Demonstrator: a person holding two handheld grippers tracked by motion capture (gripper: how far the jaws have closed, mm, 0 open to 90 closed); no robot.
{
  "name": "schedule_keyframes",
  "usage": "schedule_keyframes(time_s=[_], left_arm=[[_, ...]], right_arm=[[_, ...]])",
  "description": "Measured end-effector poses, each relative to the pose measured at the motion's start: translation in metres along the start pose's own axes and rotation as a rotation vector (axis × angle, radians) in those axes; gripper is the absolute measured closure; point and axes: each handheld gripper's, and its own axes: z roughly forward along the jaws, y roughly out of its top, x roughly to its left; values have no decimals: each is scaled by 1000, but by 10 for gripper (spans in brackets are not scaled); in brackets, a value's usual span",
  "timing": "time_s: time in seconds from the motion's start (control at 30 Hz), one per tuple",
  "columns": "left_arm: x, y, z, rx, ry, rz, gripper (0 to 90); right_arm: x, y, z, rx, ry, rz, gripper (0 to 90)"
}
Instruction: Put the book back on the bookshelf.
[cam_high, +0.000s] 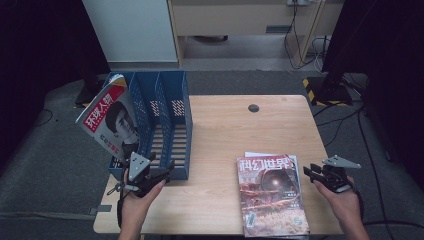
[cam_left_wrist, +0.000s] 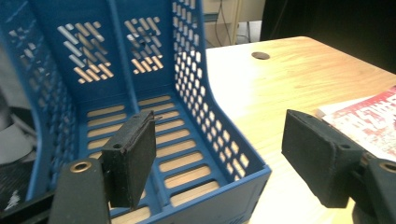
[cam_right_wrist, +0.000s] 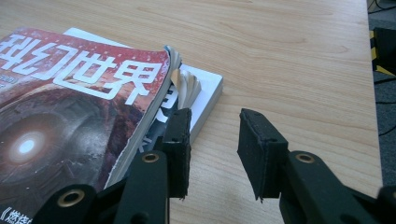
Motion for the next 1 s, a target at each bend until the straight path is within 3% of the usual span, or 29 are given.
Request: schedule_keyframes(time_s=[0.27,0.47,0.73,0.83,0.97,1.0], left_arm=[[-19,3,11,25,-53,15,264],[-52,4,30,70,-121,73,264],[-88,0,59,125,-194,131,262],[-100,-2,70,140,-223,134,262],[-119,-8,90,179,-260,176,262],[-119,-8,90,179,-260,176,260]], right_arm=[[4,2,0,-19,28,-10,715],[7,3,0,-34,55,-22,754],[13,4,3,-35,79,-28,721],[15,5,4,-46,96,-25,697],[18,5,6,-46,107,-24,666],[18,5,6,-46,107,-24,666]])
